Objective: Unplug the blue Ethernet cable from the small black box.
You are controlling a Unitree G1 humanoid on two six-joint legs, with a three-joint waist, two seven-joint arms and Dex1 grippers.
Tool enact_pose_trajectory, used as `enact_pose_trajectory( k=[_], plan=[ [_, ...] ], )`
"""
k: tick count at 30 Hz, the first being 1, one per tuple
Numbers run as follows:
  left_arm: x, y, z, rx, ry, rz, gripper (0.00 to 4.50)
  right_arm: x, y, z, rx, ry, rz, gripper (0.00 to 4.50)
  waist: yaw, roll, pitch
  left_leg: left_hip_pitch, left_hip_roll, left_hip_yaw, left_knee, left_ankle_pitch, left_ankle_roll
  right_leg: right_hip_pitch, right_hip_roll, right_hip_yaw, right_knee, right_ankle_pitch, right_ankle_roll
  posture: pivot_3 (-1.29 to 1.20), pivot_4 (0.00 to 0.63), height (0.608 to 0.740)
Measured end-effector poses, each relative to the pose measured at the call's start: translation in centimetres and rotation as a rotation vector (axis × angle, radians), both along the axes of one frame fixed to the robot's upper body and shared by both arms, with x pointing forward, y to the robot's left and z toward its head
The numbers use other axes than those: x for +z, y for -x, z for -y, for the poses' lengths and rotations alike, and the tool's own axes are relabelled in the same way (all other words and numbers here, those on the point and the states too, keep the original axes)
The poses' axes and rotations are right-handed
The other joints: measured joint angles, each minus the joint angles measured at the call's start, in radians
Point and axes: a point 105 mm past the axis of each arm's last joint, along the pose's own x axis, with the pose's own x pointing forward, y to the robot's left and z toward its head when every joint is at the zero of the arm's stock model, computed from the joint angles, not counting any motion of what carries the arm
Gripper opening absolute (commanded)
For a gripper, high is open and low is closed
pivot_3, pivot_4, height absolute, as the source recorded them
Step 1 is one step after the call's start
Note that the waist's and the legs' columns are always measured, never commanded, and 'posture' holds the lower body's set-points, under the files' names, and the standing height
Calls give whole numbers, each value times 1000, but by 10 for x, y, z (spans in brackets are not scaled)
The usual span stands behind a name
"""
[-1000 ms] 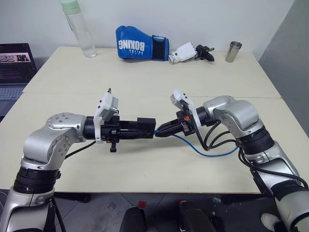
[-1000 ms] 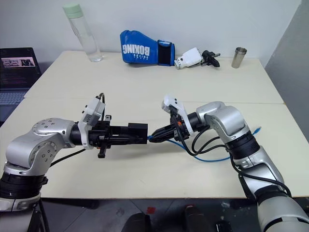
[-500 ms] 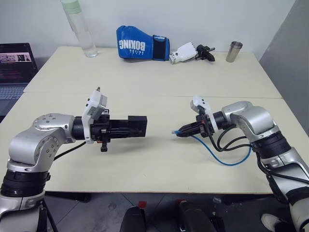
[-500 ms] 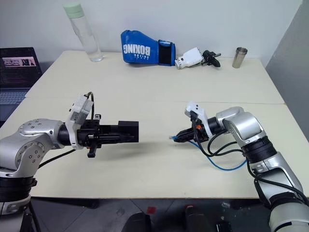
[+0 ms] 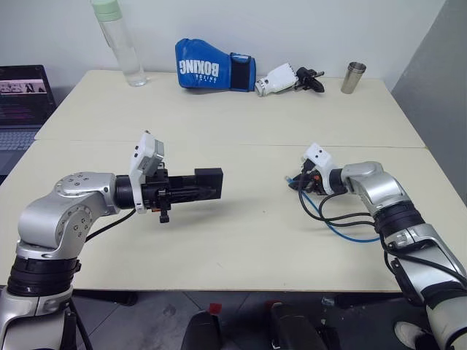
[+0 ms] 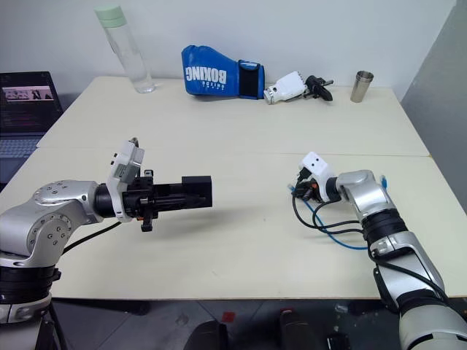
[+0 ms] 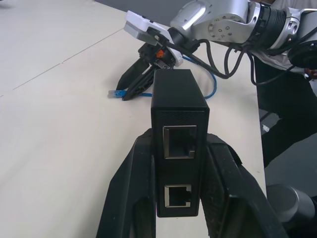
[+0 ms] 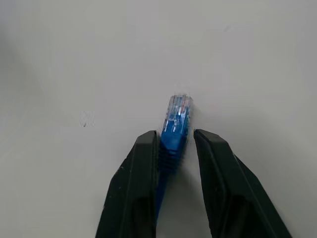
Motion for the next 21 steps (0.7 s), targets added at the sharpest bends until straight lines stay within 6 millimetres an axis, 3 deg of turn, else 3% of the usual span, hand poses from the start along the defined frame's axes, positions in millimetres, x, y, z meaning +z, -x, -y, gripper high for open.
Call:
enact_pose_trajectory(
  k=[2,4,10,13,16,21],
  plan=[
    [1,0,-1,8,7,2,789,2,4,-2,23,-10,-26,1337,0,0,0,0,0,0,0,0,0,0,0,0,0,0,0,0,150,740],
    [2,-1,-1,18,8,5,789,7,7,-2,44,-22,-36,1641,0,0,0,0,0,0,0,0,0,0,0,0,0,0,0,0,150,740],
    [1,-10,-7,93,-1,38,789,39,15,7,79,-57,7,2938,2,1,1,0,0,0,0,0,0,0,0,0,0,0,0,0,150,740],
    [-6,-28,-14,221,17,85,789,56,20,4,118,-50,68,3715,5,1,1,0,0,0,0,0,0,0,0,0,0,0,0,0,150,740],
    [-24,-57,-28,437,39,122,789,66,29,-12,180,-52,137,4477,4,1,1,0,0,0,0,0,0,0,0,0,0,0,0,0,150,740],
    [-50,-89,-47,725,71,167,789,84,47,-66,301,-178,186,4500,4,1,1,0,1,0,0,0,0,0,0,0,1,0,0,0,150,740]
  ],
)
